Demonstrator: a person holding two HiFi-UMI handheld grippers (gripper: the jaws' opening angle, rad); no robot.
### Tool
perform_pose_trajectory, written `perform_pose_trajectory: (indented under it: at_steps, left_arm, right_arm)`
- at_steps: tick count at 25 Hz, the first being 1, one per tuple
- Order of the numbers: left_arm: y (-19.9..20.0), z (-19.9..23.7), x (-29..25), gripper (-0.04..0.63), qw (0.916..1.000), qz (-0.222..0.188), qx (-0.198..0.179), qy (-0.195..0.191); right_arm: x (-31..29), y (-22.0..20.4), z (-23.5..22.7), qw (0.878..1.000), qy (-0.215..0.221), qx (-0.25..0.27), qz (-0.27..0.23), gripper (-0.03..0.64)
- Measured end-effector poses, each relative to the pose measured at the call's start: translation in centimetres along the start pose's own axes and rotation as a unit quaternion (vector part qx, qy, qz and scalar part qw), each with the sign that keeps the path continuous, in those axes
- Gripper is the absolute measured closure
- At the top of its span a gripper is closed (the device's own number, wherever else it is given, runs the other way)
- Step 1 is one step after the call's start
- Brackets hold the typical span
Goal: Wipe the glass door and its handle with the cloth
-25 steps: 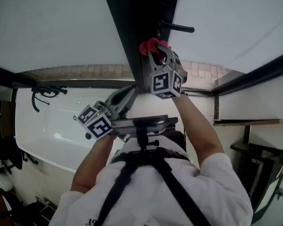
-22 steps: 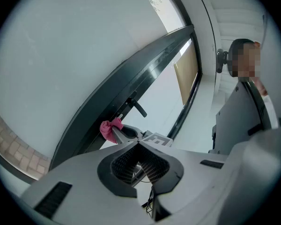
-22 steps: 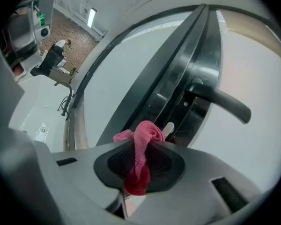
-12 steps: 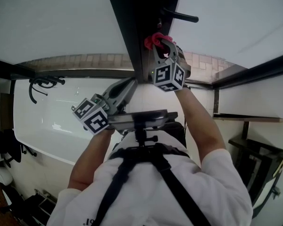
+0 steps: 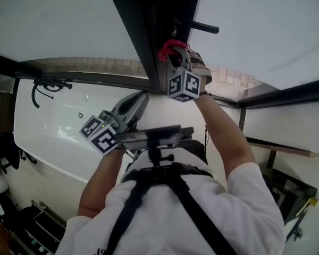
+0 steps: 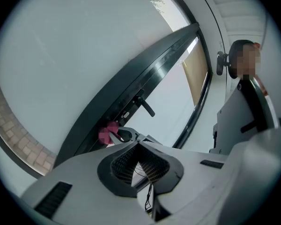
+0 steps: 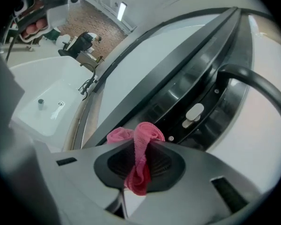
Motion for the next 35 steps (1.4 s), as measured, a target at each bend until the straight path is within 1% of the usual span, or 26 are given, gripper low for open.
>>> perform_pose_trajectory:
  at_steps: [5, 12, 17, 26, 28, 30, 32, 33, 34, 35]
  left_arm:
    - [-0.2, 0.0, -0.6, 0.594, 0.9997, -0.012, -0.002, 0.021]
    - [-0.3, 0.0, -0.6, 0.594, 0.9993, -0.02, 0.0, 0.031]
    - [0.0, 0.2, -0.8, 0.594, 0.9992, -0.018, 0.002, 0.035]
    - [-0.1, 0.9, -0.9, 0.594, 0.9993, -0.01, 0.007, 0.034]
    - [-0.3, 0.9, -1.0, 0.594, 0.9994, -0.006, 0.009, 0.033]
    - [-0.4, 1.0, -1.0, 0.594, 0.9994, -0.003, 0.012, 0.032]
    - [-0.7, 1.1, -1.0, 0.594, 0.9995, 0.003, 0.014, 0.029]
    - [-0.8, 1.2, -1.0, 0.594, 0.9995, 0.006, 0.015, 0.028]
    - [-0.9, 1.3, -1.0, 0.594, 0.9994, 0.009, 0.016, 0.028]
    - [-0.9, 1.3, -1.0, 0.594, 0.9994, 0.011, 0.017, 0.028]
  right_arm:
    - [-1.0, -0.8, -0.3, 0.999, 0.008, 0.033, -0.012, 0.566]
    - [-1.6, -1.5, 0.8, 0.997, 0.03, 0.077, -0.008, 0.566]
    - [-1.8, -3.2, 1.7, 0.996, 0.049, 0.079, 0.014, 0.566]
    - [-1.9, -6.6, 3.4, 0.993, 0.072, 0.065, 0.061, 0.566]
    - [-1.6, -7.5, 3.8, 0.993, 0.074, 0.051, 0.074, 0.566]
    - [-1.0, -8.5, 4.1, 0.993, 0.074, 0.017, 0.087, 0.566]
    - [-0.4, -9.5, 4.5, 0.992, 0.07, -0.04, 0.101, 0.566]
    - [-0.1, -10.0, 4.8, 0.989, 0.068, -0.074, 0.109, 0.566]
    - [0.1, -10.5, 5.0, 0.984, 0.067, -0.115, 0.118, 0.566]
    - [0.3, -11.0, 5.3, 0.976, 0.064, -0.166, 0.129, 0.566]
Point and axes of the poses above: the fingertips, and each gripper's own axes: x backward along the fingers, z to its left, y out of its top, the point moved 1 cm from there along x, backward along the fingers, and after that the axes turned 3 degrees about -z, right-handed, at the moved point
